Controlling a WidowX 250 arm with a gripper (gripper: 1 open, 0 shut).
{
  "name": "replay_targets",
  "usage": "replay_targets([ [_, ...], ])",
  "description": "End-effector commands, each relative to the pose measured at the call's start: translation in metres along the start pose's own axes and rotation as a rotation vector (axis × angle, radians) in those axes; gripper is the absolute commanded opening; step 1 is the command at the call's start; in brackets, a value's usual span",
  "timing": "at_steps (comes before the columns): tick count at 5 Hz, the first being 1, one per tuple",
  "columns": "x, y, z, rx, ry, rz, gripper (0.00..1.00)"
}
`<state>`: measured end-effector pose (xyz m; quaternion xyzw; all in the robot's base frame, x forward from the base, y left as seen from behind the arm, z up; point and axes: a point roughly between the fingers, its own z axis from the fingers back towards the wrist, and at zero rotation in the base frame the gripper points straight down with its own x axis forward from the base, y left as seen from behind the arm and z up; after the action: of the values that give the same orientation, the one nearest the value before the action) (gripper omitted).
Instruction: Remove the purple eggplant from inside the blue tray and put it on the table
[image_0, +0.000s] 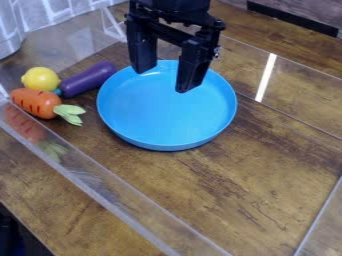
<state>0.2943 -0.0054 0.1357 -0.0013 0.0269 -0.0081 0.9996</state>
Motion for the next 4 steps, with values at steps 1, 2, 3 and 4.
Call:
replay_targets([
  [1,0.0,0.003,-0.004,0.001,0.012,-0.016,1.0],
  [2,-0.001,0.007,-0.008,0.002,0.024,-0.033,1.0],
  [3,-0.001,0.01,-0.011,0.002,0.036,-0.048,1.0],
  [4,-0.002,0.013,-0.014,0.001,0.045,-0.052,1.0],
])
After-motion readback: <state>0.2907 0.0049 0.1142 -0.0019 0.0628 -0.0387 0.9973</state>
